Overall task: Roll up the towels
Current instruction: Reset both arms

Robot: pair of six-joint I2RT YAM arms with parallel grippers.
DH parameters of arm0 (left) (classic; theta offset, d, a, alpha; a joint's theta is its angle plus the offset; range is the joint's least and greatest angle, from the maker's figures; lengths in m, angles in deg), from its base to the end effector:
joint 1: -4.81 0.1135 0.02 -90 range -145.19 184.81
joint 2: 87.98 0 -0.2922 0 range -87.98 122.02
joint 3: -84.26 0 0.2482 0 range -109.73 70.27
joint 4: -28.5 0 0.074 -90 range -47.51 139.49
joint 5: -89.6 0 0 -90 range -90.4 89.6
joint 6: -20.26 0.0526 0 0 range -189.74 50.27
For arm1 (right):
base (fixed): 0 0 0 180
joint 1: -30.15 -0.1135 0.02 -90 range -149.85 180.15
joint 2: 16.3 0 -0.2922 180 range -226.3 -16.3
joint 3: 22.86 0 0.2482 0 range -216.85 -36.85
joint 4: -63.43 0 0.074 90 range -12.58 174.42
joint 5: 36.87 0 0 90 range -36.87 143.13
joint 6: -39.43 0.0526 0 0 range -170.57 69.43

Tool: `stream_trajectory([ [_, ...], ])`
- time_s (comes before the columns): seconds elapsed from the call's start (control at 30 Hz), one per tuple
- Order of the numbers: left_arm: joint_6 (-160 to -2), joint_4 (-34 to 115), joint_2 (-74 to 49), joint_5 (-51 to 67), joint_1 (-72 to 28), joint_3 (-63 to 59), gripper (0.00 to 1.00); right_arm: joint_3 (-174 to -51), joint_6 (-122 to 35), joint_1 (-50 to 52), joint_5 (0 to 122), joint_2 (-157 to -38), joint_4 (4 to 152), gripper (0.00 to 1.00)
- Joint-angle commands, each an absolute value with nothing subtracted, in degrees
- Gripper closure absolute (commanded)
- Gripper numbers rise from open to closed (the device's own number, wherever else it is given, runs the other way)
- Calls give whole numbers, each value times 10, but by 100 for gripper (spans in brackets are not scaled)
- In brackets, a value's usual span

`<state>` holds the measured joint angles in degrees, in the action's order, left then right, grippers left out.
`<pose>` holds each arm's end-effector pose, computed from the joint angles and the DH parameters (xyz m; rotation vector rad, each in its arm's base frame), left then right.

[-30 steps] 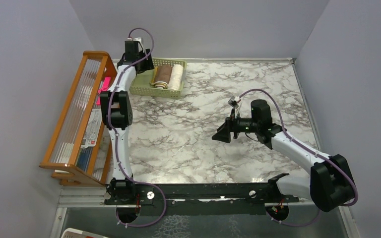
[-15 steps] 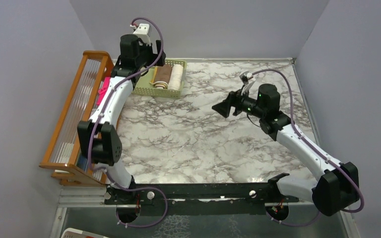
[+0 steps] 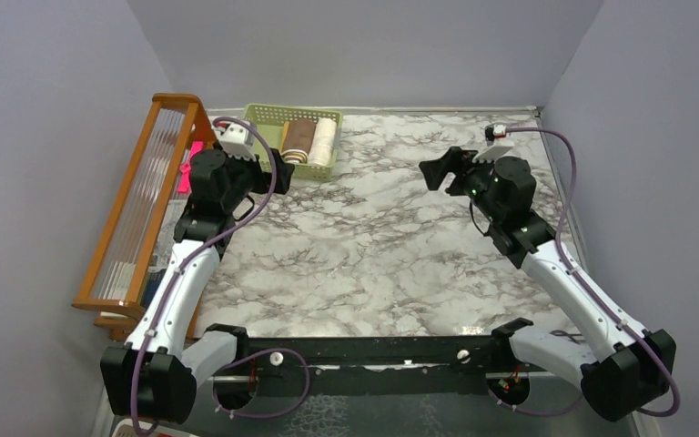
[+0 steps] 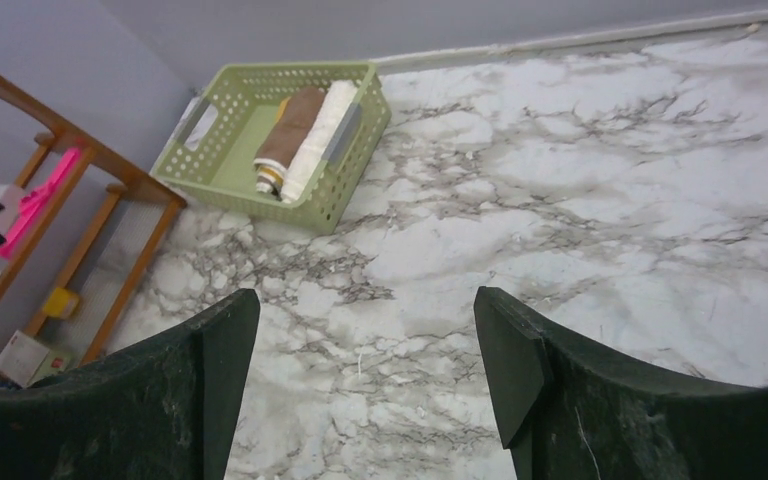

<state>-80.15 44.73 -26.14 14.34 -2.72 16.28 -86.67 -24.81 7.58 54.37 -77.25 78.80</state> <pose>0.2479 -0.0463 0.3758 0.1458 1.7567 -0.4528 0.2300 0.0968 0.3539 0.0351 1.8322 0.6200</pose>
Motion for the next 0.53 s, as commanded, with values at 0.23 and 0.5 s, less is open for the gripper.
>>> stream_trajectory([
  [0.23,-814,443,-346,174,-27,224,1,-870,-295,71,474,-737,803,20],
  [0.5,-810,456,-360,171,-26,228,1,-868,-303,72,494,-734,803,27],
])
